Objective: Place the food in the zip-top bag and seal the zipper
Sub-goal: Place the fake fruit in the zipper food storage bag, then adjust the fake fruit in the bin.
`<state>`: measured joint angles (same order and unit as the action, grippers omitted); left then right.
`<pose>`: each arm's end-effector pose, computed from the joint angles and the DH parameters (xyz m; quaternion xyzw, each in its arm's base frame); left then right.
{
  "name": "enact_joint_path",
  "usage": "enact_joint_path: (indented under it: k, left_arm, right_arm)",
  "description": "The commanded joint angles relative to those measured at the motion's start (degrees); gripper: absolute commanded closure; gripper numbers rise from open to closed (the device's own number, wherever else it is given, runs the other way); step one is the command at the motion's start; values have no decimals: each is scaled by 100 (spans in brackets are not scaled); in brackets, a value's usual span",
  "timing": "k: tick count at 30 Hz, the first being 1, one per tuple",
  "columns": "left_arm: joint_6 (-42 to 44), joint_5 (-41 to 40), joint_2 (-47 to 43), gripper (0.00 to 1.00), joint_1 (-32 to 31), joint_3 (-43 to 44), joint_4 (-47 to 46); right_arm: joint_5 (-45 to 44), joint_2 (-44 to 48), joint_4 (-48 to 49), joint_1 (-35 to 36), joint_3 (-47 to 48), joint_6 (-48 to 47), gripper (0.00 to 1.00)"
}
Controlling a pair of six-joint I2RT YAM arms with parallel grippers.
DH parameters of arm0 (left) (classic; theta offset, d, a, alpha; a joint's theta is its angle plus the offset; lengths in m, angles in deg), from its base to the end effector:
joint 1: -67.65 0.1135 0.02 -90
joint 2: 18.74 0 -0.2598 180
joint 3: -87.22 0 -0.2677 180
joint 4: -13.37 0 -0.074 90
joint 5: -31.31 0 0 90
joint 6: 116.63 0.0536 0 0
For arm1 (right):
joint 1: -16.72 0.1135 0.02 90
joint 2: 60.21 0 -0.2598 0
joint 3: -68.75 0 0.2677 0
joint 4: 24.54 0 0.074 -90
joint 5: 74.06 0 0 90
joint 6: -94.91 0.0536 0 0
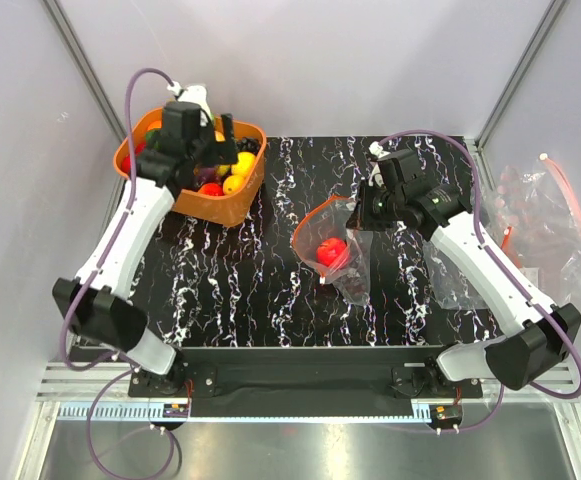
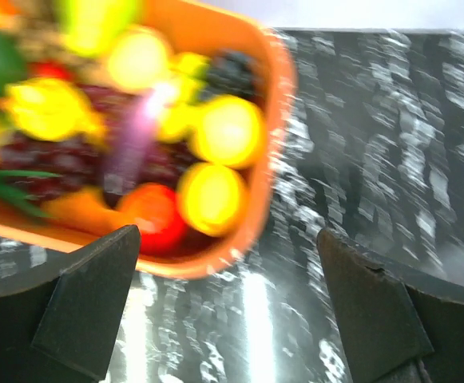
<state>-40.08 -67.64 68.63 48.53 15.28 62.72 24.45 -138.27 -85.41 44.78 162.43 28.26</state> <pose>0.3522 -0.1133 0.4067 0.0027 0.8584 -0.0782 0.5070 0.2729 0.1545 0.3496 -0.0661 0.9202 0.2265 0.3123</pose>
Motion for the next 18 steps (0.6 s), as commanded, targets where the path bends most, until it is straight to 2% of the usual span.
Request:
enact_joint_path:
  k: [1,2,8,14,18]
  left_arm:
    - [272,-257,445,1,529,648,165]
    - [317,-265,447,1,618,788,183]
    - [659,-125,1780,1,1225,2028,289]
    - [1230,174,2756,1,1472,2660,-642]
    - [1449,236,3154,1,1472,2750,-1458]
  right_arm:
    - [97,177,81,42,39,-15,100]
    - [98,160,81,34,39,-15,100]
    - [282,63,55,34,206,-41,100]
    - [589,-218,-59,42,531,-94,100]
    - [713,-288,-85,34,558,-103,100]
